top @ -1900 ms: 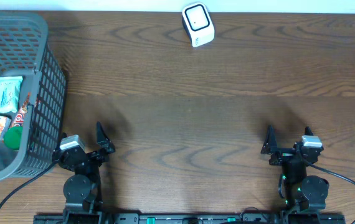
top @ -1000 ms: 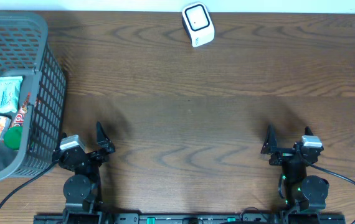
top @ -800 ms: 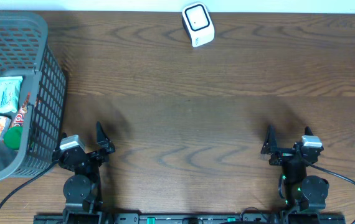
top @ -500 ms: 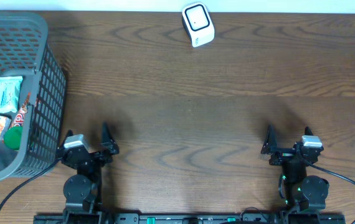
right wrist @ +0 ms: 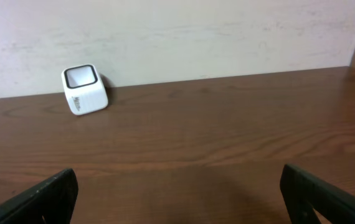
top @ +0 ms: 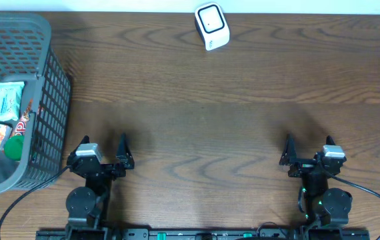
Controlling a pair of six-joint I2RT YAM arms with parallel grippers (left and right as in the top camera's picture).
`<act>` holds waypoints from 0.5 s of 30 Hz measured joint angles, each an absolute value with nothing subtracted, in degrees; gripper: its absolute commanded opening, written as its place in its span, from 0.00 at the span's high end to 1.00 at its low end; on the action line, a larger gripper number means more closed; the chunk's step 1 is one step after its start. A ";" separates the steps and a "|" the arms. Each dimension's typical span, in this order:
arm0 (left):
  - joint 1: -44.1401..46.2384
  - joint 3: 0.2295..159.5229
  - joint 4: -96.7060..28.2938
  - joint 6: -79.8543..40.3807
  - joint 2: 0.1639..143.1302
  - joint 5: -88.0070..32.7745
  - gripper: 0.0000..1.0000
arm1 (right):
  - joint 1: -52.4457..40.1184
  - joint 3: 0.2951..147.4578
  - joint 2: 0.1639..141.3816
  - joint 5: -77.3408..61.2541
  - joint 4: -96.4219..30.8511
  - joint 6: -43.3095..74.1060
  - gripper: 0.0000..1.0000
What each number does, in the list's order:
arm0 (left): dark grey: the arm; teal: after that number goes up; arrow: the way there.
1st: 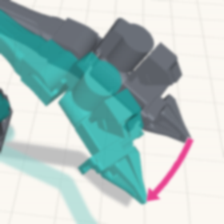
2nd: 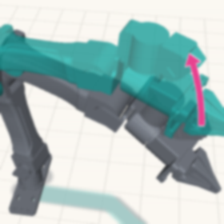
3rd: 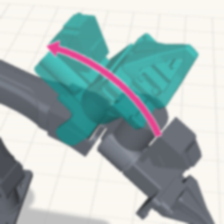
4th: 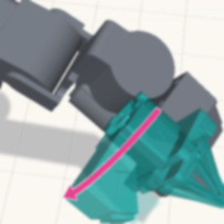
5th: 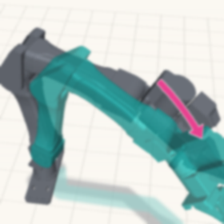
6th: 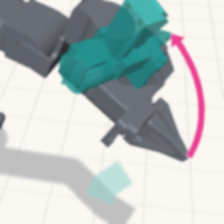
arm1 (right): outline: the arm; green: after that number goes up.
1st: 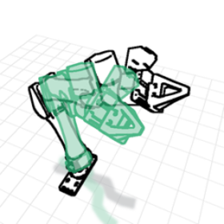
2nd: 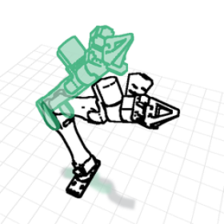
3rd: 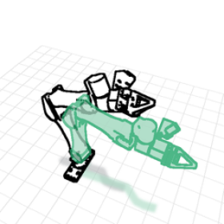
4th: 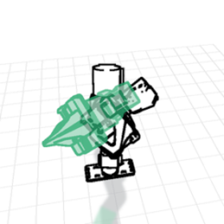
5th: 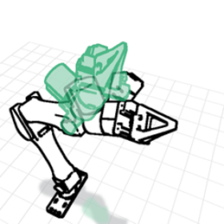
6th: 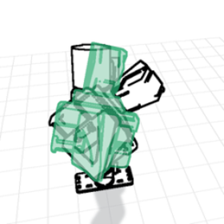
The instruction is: Scan the item barcode
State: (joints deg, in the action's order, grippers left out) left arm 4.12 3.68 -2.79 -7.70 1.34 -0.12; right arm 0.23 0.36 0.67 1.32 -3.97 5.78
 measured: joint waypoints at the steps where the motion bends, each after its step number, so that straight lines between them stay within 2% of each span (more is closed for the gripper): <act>1: 4.12 4.64 -3.46 -7.70 1.89 -0.14 0.02 | 0.23 0.36 0.67 1.34 -3.95 5.78 0.01; 15: 4.12 27.03 -10.63 -7.77 21.54 -3.16 0.02 | 0.23 0.36 0.67 1.32 -3.99 5.76 0.01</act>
State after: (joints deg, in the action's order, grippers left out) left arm 4.12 27.03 -10.63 -7.77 21.54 -3.16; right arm 0.23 0.36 0.67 1.32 -3.99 5.76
